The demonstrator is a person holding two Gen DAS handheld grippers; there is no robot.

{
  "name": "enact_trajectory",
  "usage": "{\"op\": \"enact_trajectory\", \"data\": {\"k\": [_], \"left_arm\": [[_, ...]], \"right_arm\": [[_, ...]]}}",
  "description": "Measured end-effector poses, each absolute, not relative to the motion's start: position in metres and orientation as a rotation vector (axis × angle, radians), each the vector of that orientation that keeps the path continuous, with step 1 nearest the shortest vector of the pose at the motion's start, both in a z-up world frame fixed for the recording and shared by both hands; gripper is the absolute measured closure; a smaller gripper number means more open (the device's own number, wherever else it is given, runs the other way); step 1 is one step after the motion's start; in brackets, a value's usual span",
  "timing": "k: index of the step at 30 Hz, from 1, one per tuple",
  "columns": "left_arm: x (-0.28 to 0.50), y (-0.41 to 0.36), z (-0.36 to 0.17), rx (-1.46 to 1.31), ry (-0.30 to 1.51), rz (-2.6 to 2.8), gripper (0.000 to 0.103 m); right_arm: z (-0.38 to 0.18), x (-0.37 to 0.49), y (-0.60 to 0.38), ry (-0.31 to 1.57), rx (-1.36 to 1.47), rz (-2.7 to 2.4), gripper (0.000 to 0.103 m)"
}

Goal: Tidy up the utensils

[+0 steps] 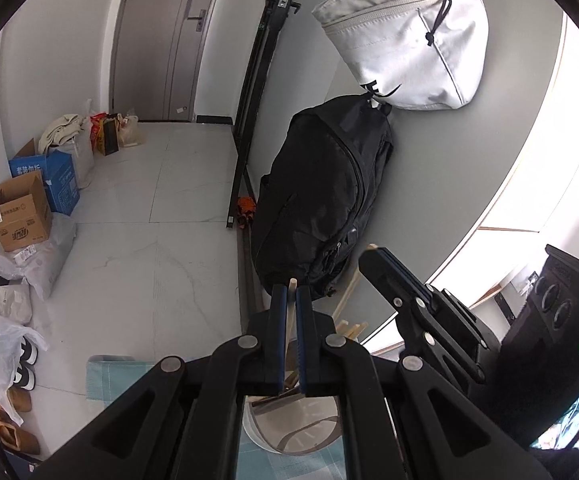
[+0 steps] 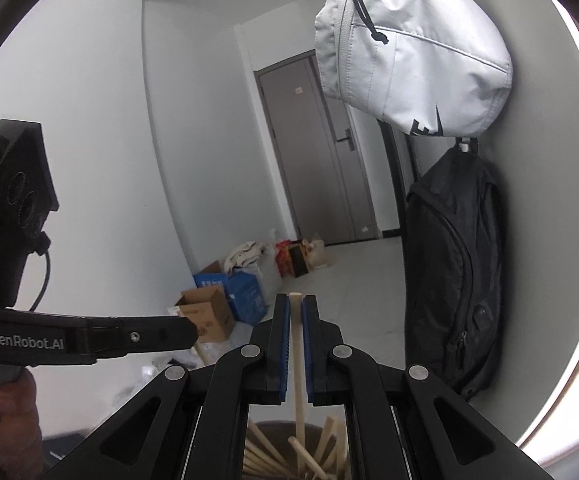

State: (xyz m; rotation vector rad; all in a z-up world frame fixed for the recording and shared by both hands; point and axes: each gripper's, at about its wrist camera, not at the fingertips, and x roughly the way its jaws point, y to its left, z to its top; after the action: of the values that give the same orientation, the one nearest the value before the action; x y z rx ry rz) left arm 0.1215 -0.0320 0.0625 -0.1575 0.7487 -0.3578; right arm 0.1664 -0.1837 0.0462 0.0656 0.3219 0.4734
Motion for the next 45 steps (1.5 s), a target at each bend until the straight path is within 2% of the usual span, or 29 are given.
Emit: {"op": "enact_trajectory", "data": {"k": [18,19,21,23,27,29,31,36,38,40,45], "left_arm": [[0.119,-0.028,0.037,-0.198,0.855,-0.368,0.102],[0.117,-0.027,0.038,-0.206,0.855,-0.366,0.102],[0.11,-0.023,0.041,-0.217,0.838,-0.354,0.102],[0.103,-0.021,0.044,-0.209,0.819,-0.333,0.102],[0.086,-0.02,0.051,-0.175,0.772,-0.288,0.1],[0.08,-0.018,0.054,-0.185,0.75,-0.277,0.095],[0.072,-0.016,0.057,-0.19,0.728,-0.264,0.079],[0.048,-0.016,0.069,-0.169,0.643,-0.226,0.062],[0.038,-0.018,0.073,-0.154,0.608,-0.213,0.053],[0.027,-0.019,0.078,-0.14,0.577,-0.193,0.035],[0.009,-0.017,0.08,-0.135,0.547,-0.156,0.024]], "right_arm": [[0.032,0.126,-0.209,0.447,0.099,0.539,0.095],[0.033,0.122,-0.212,0.454,0.103,0.532,0.093],[0.035,0.115,-0.218,0.467,0.108,0.522,0.08],[0.036,0.107,-0.224,0.462,0.117,0.514,0.06],[0.043,0.095,-0.231,0.467,0.126,0.502,0.056],[0.047,0.088,-0.236,0.458,0.147,0.499,0.043],[0.051,0.081,-0.238,0.447,0.153,0.493,0.039],[0.063,0.06,-0.238,0.414,0.133,0.489,0.033],[0.067,0.051,-0.239,0.395,0.128,0.483,0.027],[0.07,0.044,-0.238,0.383,0.125,0.481,0.023],[0.073,0.026,-0.236,0.358,0.112,0.48,0.015]]}}
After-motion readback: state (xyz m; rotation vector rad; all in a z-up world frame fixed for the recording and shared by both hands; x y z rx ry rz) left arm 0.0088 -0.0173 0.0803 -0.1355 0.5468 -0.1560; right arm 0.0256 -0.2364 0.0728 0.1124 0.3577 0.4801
